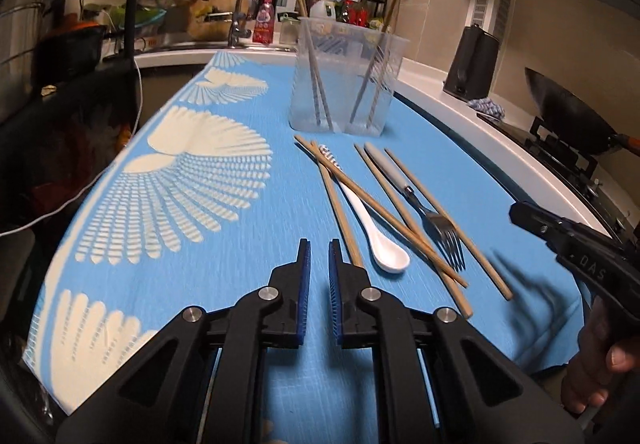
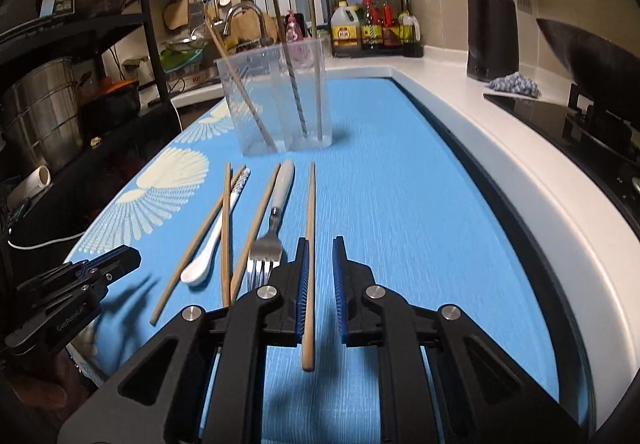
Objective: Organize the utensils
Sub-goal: 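Move both open tools back toward the remaining fork, spoon and chopsticks, then grasp a wooden chopstick with the left tool while the right tool grasps another chopstick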
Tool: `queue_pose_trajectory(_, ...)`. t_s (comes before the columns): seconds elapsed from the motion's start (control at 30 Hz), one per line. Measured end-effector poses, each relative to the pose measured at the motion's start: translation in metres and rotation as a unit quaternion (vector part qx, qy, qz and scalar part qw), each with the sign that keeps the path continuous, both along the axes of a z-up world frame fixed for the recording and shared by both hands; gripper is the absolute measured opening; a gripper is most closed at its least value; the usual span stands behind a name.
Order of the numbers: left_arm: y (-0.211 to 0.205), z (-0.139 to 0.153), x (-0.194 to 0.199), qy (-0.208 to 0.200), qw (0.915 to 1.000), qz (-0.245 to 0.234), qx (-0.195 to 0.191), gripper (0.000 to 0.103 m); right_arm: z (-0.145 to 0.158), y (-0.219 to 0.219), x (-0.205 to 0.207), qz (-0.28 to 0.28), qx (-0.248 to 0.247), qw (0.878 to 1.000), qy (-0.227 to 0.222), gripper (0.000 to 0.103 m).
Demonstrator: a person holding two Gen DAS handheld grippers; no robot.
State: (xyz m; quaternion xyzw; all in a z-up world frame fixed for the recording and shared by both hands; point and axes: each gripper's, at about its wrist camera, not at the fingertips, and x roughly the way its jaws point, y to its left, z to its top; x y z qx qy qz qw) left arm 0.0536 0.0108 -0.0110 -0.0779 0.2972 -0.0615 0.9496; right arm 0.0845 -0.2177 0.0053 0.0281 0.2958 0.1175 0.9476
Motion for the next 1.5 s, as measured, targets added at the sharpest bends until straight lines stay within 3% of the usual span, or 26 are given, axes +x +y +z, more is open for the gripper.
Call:
queue_pose_trajectory(0.27, -0.019, -0.010, 0.001, 0.016, 0.9996, -0.020, -0.009, 0.010, -0.016, 0.008, 0.000, 0.016, -0.006, 0.999, 0.030, 0.015)
queue_pose_trajectory(0.43, -0.031, -0.015, 0.001, 0.026, 0.9992, -0.028, 0.008, 0.015, -0.026, 0.010, 0.003, 0.014, -0.014, 0.999, 0.047, 0.017)
queue_pose_trajectory(0.83, -0.038, -0.018, 0.001, 0.030, 0.9985, -0.021, 0.042, 0.014, -0.032, 0.013, 0.003, 0.007, -0.036, 0.998, 0.052, 0.014)
queue_pose_trajectory(0.9, -0.034, -0.018, 0.001, 0.029, 0.9987, -0.017, 0.040, 0.008, -0.032, 0.014, 0.003, 0.005, -0.041, 0.998, 0.051, 0.012)
queue_pose_trajectory(1.03, -0.013, -0.017, 0.000, 0.024, 0.9992, 0.007, 0.033, 0.005, -0.032, 0.013, 0.003, 0.004, -0.044, 0.998, 0.051, 0.007)
queue_pose_trajectory(1.23, 0.014, -0.018, -0.011, 0.008, 0.9993, 0.020, 0.029, 0.005, -0.033, 0.003, 0.005, -0.022, -0.044, 0.998, 0.047, 0.007)
queue_pose_trajectory(1.5, 0.017, -0.024, -0.020, -0.012, 0.9992, 0.025, 0.029, 0.007, -0.035, 0.002, 0.002, -0.017, -0.037, 0.999, 0.035, 0.009)
